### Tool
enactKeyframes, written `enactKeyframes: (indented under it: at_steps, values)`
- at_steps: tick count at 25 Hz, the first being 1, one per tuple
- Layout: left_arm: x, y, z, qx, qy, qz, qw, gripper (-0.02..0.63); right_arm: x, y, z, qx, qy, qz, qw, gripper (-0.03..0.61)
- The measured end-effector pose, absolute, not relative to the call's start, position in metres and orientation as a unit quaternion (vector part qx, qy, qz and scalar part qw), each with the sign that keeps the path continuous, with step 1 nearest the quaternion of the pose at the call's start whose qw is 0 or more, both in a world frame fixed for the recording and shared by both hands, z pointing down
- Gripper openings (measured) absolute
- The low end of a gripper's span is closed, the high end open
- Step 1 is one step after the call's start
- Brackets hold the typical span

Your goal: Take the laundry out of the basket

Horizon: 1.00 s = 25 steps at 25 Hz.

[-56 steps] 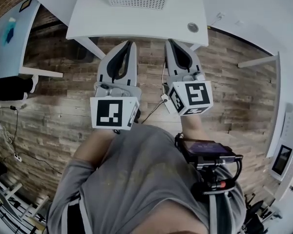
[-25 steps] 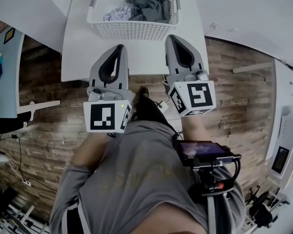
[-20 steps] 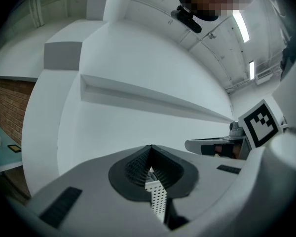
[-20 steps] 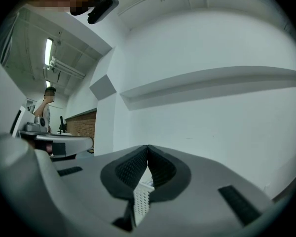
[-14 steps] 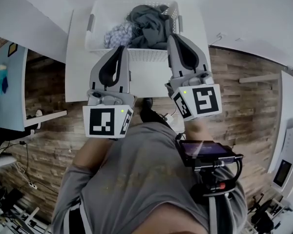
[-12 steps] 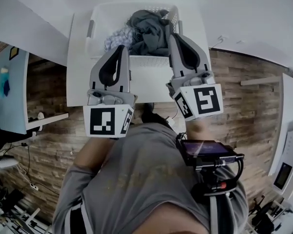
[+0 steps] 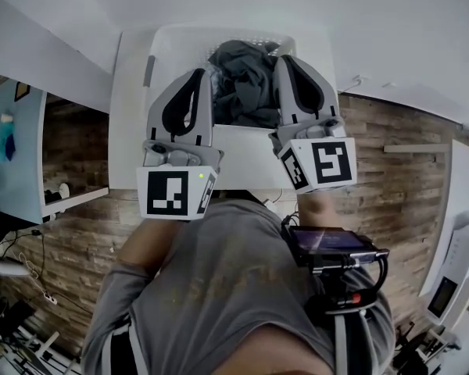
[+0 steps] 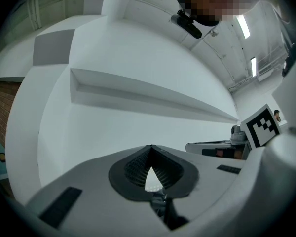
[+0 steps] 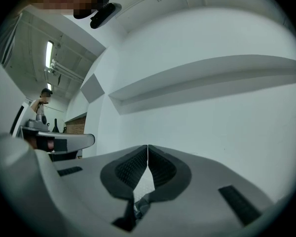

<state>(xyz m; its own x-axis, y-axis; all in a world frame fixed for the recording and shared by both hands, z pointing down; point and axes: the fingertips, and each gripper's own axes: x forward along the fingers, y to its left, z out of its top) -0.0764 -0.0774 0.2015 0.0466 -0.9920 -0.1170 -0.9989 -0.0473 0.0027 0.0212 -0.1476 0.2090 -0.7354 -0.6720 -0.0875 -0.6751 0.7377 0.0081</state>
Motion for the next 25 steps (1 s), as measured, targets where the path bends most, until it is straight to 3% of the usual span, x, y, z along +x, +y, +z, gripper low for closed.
enactKeyframes:
  at_steps: [11,16,25]
  values:
    - [-0.104,-0.128,0.222,-0.735,0.676,0.046,0.005,0.008,-0.022,-0.186,0.247,-0.358,0.934,0.000,-0.017,0.012]
    - [-0.119,-0.145,0.236,-0.738,0.673,0.047,-0.016,0.008,-0.037,-0.202,0.278,-0.355,0.932,-0.011,-0.067,0.156]
    - [-0.129,-0.166,0.257,-0.747,0.658,0.066,-0.063,0.008,-0.055,-0.221,0.331,-0.336,0.927,-0.044,-0.159,0.285]
